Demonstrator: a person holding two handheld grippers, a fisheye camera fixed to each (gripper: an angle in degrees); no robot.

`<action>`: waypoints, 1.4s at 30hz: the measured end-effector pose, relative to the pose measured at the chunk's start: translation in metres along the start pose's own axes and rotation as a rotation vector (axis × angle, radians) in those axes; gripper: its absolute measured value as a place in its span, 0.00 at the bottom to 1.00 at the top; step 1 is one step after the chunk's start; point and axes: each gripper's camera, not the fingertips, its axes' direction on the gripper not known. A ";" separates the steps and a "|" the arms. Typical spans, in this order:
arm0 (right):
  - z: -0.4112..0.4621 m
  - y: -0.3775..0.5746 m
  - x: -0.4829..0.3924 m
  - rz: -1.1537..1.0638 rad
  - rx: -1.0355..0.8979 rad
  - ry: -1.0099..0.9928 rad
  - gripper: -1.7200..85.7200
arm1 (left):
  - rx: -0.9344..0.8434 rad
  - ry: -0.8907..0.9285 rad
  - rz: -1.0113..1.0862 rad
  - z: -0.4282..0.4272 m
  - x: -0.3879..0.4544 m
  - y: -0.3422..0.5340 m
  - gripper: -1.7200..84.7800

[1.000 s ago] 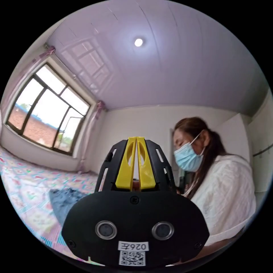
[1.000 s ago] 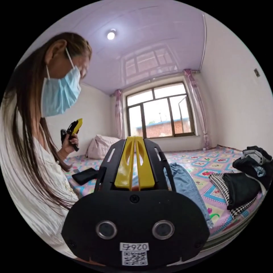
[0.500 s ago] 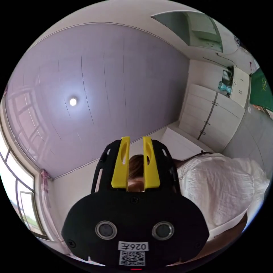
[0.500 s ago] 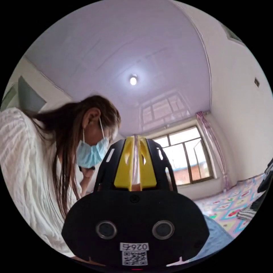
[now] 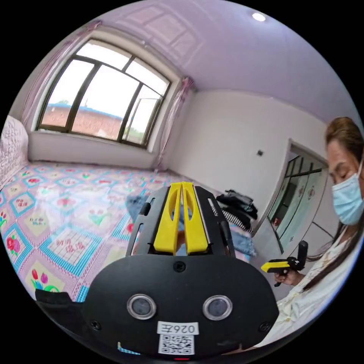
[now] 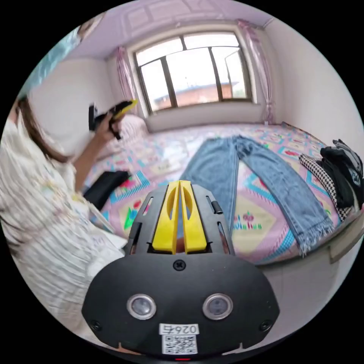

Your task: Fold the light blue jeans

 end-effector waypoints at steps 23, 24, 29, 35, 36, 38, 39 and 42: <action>0.279 0.010 -0.156 -0.236 -0.591 0.209 0.14 | -0.639 -0.133 -0.390 0.093 -0.003 -0.154 0.18; 0.281 0.008 -0.155 -0.228 -0.593 0.205 0.14 | -0.649 -0.131 -0.403 0.097 -0.002 -0.171 0.18; 0.289 -0.011 -0.143 -0.176 -0.616 0.184 0.12 | -0.662 -0.129 -0.492 0.116 0.001 -0.233 0.19; 0.291 -0.031 -0.124 -0.125 -0.655 0.167 0.11 | -0.684 -0.171 -0.523 0.141 -0.002 -0.308 0.21; 0.292 -0.033 -0.123 -0.124 -0.658 0.165 0.11 | -0.698 -0.180 -0.513 0.146 -0.002 -0.322 0.22; 0.292 -0.040 -0.117 -0.122 -0.674 0.158 0.10 | -0.722 -0.185 -0.506 0.151 -0.003 -0.339 0.21; 0.291 -0.042 -0.115 -0.121 -0.679 0.155 0.10 | -0.713 -0.188 -0.499 0.152 -0.002 -0.350 0.19; 0.290 -0.053 -0.101 -0.114 -0.705 0.131 0.08 | -0.720 -0.161 -0.511 0.154 -0.004 -0.373 0.11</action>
